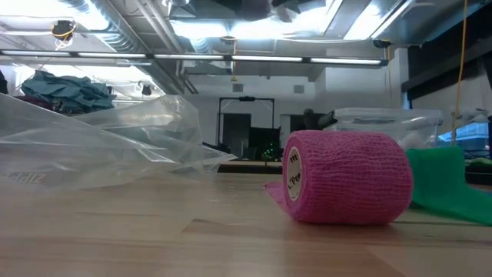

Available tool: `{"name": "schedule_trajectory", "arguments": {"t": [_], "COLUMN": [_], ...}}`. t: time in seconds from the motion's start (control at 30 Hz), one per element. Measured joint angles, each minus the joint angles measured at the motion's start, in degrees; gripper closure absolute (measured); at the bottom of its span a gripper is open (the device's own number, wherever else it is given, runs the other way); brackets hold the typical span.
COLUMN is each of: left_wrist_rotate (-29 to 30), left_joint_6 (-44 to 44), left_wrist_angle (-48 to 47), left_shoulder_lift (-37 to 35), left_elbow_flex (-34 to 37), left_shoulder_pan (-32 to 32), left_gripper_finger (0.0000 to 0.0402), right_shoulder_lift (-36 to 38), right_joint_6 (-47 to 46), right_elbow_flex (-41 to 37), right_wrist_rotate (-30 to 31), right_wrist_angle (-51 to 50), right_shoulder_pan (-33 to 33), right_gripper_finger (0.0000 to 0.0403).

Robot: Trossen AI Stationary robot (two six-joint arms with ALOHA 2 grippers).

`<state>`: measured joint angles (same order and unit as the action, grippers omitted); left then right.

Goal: Roll bandage
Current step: Put the rolled purple bandage into the transparent zip bag

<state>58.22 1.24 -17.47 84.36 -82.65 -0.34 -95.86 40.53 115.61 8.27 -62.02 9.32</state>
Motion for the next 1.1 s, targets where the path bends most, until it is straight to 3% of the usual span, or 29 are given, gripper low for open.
{"name": "schedule_trajectory", "arguments": {"t": [0.17, 0.33, 0.6, 0.77, 0.93, 1.1], "left_wrist_rotate": [3.7, -1.1, -8.6, -9.8, -9.8, -9.8], "left_joint_6": [0.2, -2.0, -3.5, -7.6, -15.1, -22.2], "left_wrist_angle": [0.3, 0.3, 6.3, 7.9, 7.9, 10.0], "left_shoulder_lift": [0.0, 0.0, 0.0, 0.0, 0.0, 0.0], "left_elbow_flex": [0.0, 0.0, 0.0, 0.0, 0.0, 0.0], "left_shoulder_pan": [-0.1, 0.0, 0.0, -0.2, -0.7, -2.2], "left_gripper_finger": [0.0401, 0.0401, 0.0397, 0.0386, 0.0357, 0.0293], "right_shoulder_lift": [0.0, 0.0, 0.0, 0.0, 0.0, 0.0], "right_joint_6": [0.0, 0.2, 0.2, -1.3, -1.5, -3.0], "right_elbow_flex": [0.0, 0.0, 0.0, 0.0, 0.0, 0.0], "right_wrist_rotate": [-0.8, -1.5, -14.1, -16.9, -16.9, -17.0], "right_wrist_angle": [0.2, 1.7, 5.5, 7.1, 7.1, 7.7], "right_shoulder_pan": [0.0, 0.0, 0.0, 0.0, 0.0, 0.0], "right_gripper_finger": [0.0402, 0.0402, 0.0402, 0.0402, 0.0402, 0.0402]}}
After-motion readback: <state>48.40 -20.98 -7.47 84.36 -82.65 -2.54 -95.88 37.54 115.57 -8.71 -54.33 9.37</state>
